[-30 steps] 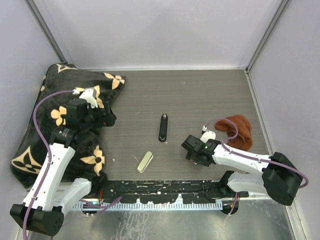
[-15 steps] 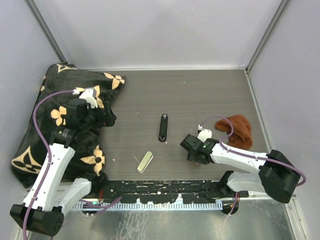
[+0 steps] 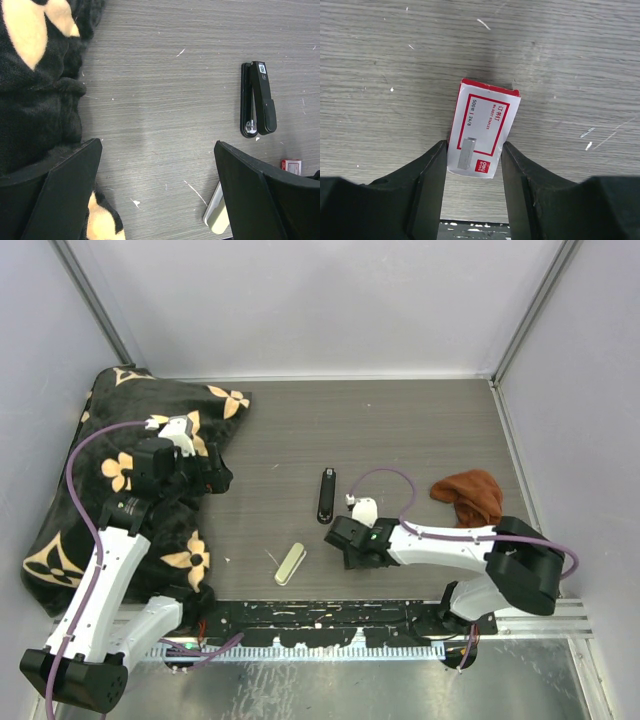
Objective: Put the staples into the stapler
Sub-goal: Move the staple box to the center of the board.
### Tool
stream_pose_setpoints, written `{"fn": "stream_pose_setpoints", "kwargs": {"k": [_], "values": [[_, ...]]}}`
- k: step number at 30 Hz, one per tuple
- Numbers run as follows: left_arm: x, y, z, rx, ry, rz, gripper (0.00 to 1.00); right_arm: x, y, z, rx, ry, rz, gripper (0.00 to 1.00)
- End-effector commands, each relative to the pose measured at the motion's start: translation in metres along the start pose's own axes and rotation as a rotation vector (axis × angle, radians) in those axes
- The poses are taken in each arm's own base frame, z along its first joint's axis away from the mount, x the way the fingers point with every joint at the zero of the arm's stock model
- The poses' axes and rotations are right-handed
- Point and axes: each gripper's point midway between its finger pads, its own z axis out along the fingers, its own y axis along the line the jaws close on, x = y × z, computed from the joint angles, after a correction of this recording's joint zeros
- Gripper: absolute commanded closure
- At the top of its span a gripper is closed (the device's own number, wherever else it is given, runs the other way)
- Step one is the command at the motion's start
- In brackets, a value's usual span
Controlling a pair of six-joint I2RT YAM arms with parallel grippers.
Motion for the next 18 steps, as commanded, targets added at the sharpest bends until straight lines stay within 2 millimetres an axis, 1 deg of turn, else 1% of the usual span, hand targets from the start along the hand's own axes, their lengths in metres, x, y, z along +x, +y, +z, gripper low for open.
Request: {"fn": "stream_pose_setpoints", "kwargs": {"k": [1,3,5,6,8,11,13,18], "values": [[-0.010,-0.003,-0.003,0.012,-0.046,0.003,0.02,-0.010,0.015,-0.002,0.001,-0.015,0.029,0.57],[-0.010,-0.003,-0.003,0.011,-0.045,0.003,0.02,-0.009,0.019,-0.003,-0.009,-0.008,0.072,0.49],[-0.009,-0.002,-0.002,0.010,-0.043,0.003,0.02,-0.008,0.022,-0.004,-0.030,-0.003,0.102,0.34],[-0.010,-0.002,-0.002,0.010,-0.043,0.003,0.02,-0.007,0.021,-0.005,-0.035,-0.002,0.112,0.29],[-0.009,-0.002,-0.002,0.010,-0.041,0.002,0.02,-0.006,0.019,-0.008,-0.046,-0.005,0.126,0.22],[-0.009,-0.003,-0.001,0.012,-0.040,0.002,0.02,-0.002,0.015,-0.011,-0.065,-0.001,0.144,0.21],[-0.010,-0.003,-0.002,0.012,-0.043,0.003,0.02,0.002,0.017,-0.014,-0.096,0.009,0.156,0.21],[-0.010,-0.002,-0.002,0.010,-0.042,0.003,0.02,0.011,0.024,-0.015,-0.155,0.034,0.174,0.27]]}}
